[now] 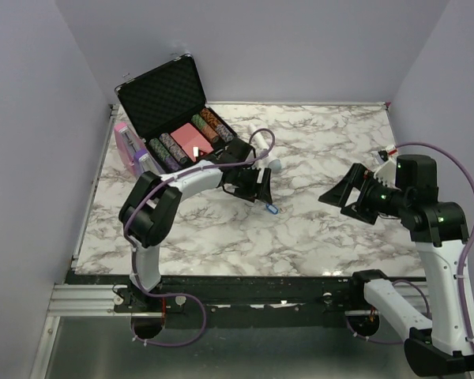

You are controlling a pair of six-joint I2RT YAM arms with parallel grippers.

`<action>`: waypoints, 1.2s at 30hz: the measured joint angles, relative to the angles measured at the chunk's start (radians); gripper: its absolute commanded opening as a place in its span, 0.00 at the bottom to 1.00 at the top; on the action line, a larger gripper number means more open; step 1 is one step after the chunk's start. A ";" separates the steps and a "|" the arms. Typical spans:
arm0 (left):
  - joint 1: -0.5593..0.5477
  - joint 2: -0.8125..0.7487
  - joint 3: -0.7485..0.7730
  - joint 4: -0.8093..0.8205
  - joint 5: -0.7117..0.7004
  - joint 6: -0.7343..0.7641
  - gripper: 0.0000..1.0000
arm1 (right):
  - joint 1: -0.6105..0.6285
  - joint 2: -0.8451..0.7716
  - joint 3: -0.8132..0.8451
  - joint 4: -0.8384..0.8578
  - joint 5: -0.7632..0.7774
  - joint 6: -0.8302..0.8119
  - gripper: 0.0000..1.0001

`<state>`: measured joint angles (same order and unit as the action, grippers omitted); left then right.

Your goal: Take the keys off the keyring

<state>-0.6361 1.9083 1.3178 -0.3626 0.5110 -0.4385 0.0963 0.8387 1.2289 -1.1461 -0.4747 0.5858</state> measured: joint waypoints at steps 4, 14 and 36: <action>0.000 0.034 0.005 0.032 0.019 -0.024 0.79 | 0.000 0.000 0.009 -0.025 0.014 -0.011 1.00; 0.000 0.104 0.016 0.103 0.064 -0.094 0.74 | 0.000 0.005 0.009 -0.055 0.018 -0.027 1.00; -0.014 0.162 0.016 0.181 0.122 -0.175 0.54 | 0.000 0.034 0.014 -0.077 0.018 -0.064 1.00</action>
<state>-0.6506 2.0705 1.3334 -0.1814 0.6331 -0.6136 0.0963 0.8726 1.2434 -1.2232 -0.4568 0.5213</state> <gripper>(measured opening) 0.559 0.998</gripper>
